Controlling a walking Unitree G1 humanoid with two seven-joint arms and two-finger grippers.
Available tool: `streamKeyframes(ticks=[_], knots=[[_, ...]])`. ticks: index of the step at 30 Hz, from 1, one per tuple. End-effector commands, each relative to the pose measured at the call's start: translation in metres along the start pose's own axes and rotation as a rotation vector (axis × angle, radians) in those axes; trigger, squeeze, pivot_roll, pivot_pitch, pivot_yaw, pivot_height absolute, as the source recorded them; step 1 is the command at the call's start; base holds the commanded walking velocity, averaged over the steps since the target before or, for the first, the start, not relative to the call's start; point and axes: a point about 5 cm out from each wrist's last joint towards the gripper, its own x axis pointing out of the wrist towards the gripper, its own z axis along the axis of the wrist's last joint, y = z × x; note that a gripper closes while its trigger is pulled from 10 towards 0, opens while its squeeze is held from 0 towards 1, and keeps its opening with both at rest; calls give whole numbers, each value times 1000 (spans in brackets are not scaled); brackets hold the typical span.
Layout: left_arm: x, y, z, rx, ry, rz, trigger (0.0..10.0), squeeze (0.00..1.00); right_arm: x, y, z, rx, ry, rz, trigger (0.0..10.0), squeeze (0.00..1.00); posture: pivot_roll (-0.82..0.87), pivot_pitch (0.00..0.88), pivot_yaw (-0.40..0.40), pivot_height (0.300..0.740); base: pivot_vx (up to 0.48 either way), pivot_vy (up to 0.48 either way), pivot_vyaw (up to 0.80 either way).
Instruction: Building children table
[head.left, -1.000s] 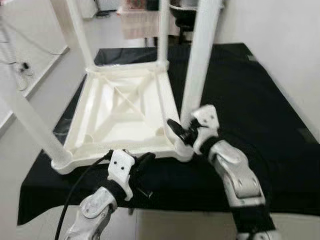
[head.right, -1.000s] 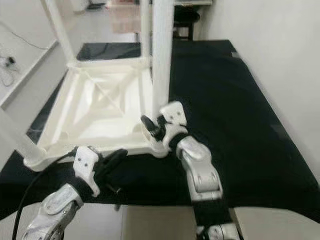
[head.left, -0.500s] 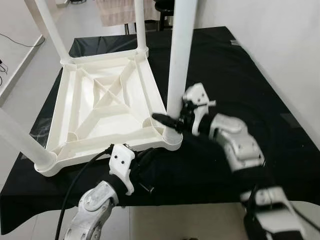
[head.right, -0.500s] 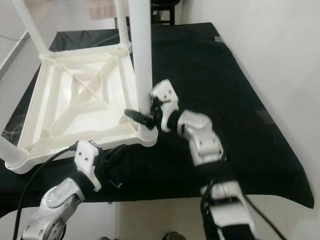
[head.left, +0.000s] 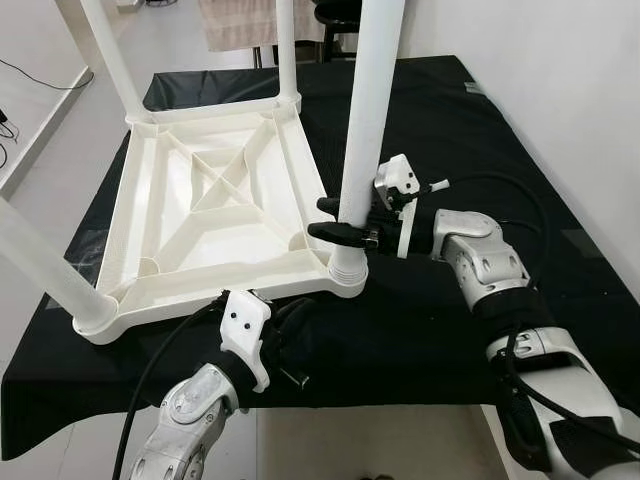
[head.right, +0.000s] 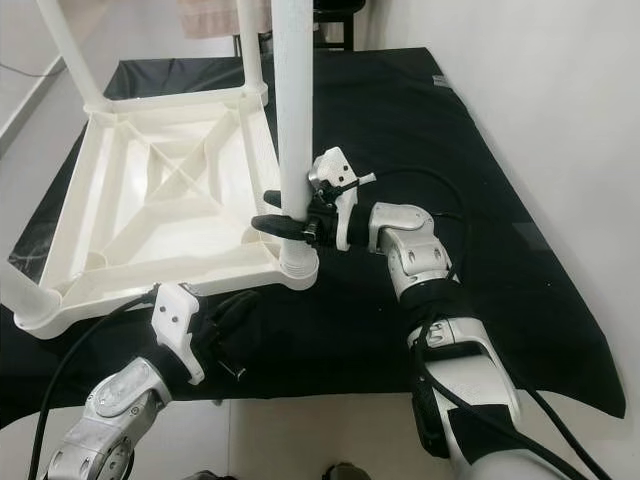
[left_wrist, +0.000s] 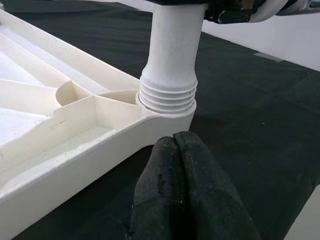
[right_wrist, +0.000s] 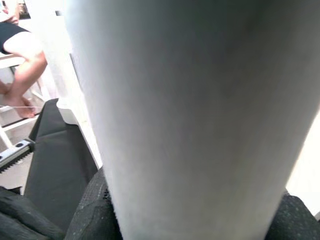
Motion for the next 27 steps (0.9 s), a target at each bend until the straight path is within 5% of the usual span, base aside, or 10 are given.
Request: streamKeyframes(ticks=[1, 8, 11, 16, 17, 20, 21, 23, 24, 27], knots=[[-3, -2, -1, -18, 6, 1, 10000, 0, -6, -3, -5, 2, 3, -84, 0, 0, 15, 145, -33, 740, 0, 0, 0], [-5, -1, 1, -19, 0, 3, 10000, 0, -16, 25, -64, 152, 194, -815, 0, 0, -1, 170, -39, 740, 0, 0, 0], [-6, 4, 2, -20, -4, 10, 10000, 0, 12, 78, -58, 43, 130, -616, 0, 0, -30, 183, -14, 740, 0, 0, 0], [-5, 3, 1, -28, -5, -1, 10000, 0, 8, 51, -65, 59, 142, -679, 0, 0, 3, 166, -32, 740, 0, 0, 0], [-5, 4, 1, -23, -4, 8, 10000, 0, 6, 44, -68, 95, 151, -717, 10000, 0, -1, 168, -18, 740, 0, 0, 0], [-6, 5, 2, -17, -6, 21, 10000, 0, 5, 43, -64, 91, 145, -741, 10000, 0, -1, 169, -19, 740, 0, 0, 0], [-6, 5, 2, -20, -7, 23, 10000, 0, 6, 42, -56, 84, 108, -721, 10000, 239, -3, 165, -24, 740, 0, 0, 0], [-6, 5, 2, -22, -7, 21, 10000, 0, 7, 43, -52, 86, 93, -713, 10000, 239, -3, 165, -24, 740, 0, 0, 0], [-5, 5, 1, -27, -6, 15, 10000, 0, 7, 43, -42, 95, 47, -670, 10000, 1000, -4, 155, -18, 740, 0, 0, 0], [-5, 5, 1, -29, -5, 12, 10000, 0, 8, 41, -37, 98, 22, -645, 10000, 1000, -4, 155, -18, 740, 0, 0, 0]])
